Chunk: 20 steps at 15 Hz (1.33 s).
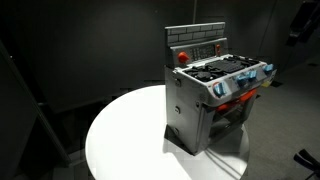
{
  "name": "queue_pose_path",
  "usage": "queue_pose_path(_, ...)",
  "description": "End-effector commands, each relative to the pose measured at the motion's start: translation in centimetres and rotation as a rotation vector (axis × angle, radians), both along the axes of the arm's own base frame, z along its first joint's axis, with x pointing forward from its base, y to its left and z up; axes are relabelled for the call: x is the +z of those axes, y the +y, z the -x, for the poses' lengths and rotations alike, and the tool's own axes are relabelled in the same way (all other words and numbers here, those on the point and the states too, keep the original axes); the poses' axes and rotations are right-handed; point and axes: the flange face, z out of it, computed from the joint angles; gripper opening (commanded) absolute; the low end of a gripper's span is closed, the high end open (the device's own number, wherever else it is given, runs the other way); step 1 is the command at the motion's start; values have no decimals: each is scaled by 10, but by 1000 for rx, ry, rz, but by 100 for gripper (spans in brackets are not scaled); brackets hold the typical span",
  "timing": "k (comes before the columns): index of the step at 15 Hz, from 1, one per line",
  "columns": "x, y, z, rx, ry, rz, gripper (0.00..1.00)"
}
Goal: Push the bottom orange button on the right side of the stoves button display
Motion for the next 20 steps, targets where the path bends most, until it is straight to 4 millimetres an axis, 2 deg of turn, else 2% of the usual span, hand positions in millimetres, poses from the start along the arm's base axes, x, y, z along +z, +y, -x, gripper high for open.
queue_pose_path(1, 13, -7, -34, -61, -36, -4, 100)
queue_pose_path(4, 12, -15, -58, -95, -73, -8, 100)
queue_pose_path(15, -20, -46, -146, -172, -153, -44, 100)
queue_pose_path(17, -22, -50, -154, -180, -136, -63, 100)
queue_pose_path(18, -19, -49, -152, -169, -111, -90, 100)
queue_pose_path(19, -29, -46, -145, -162, -132, -53, 100)
queue_pose_path(20, -29, -46, -147, -168, -123, -65, 100)
